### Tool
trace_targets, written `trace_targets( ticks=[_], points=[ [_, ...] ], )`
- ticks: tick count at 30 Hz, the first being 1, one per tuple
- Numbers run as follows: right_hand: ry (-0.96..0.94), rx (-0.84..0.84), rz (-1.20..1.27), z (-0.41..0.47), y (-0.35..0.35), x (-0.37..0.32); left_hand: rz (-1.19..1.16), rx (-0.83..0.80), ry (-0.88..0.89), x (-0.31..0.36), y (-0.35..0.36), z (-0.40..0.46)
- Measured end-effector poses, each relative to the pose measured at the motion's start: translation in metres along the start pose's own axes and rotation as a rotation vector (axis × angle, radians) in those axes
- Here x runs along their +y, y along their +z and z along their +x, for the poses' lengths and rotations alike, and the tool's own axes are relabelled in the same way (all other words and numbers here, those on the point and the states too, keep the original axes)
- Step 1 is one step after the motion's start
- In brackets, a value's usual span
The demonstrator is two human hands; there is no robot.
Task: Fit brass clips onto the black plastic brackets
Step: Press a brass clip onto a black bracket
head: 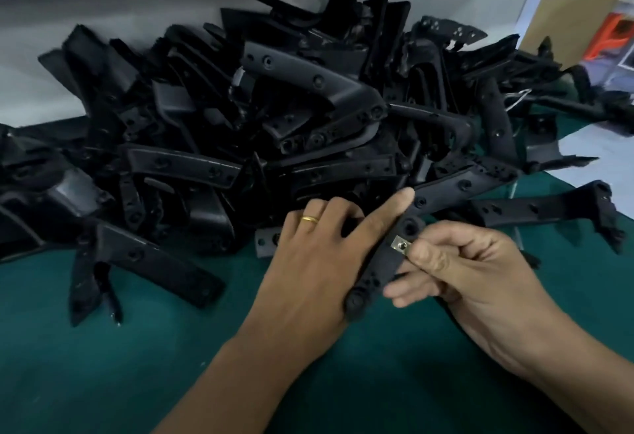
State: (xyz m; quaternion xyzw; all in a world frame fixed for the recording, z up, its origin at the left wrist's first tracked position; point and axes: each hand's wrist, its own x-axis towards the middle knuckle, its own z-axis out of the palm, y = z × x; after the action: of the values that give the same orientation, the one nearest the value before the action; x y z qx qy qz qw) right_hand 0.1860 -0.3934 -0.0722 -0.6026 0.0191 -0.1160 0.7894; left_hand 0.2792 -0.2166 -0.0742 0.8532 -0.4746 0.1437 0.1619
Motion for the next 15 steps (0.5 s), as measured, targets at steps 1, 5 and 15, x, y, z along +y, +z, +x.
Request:
trace_targets(
  ticks=[1, 5, 15],
  points=[
    [-0.003, -0.001, -0.007, 0.000, 0.002, -0.001, 0.002, -0.005, -0.002, 0.000, 0.001, -0.001],
    [-0.031, 0.030, -0.045, 0.001, 0.010, 0.000, -0.014, -0.002, -0.010, -0.001, -0.001, -0.002],
    [-0.060, 0.154, -0.255, -0.011, 0.015, 0.002, -0.050, 0.002, -0.058, 0.000, -0.003, -0.001]
  ],
)
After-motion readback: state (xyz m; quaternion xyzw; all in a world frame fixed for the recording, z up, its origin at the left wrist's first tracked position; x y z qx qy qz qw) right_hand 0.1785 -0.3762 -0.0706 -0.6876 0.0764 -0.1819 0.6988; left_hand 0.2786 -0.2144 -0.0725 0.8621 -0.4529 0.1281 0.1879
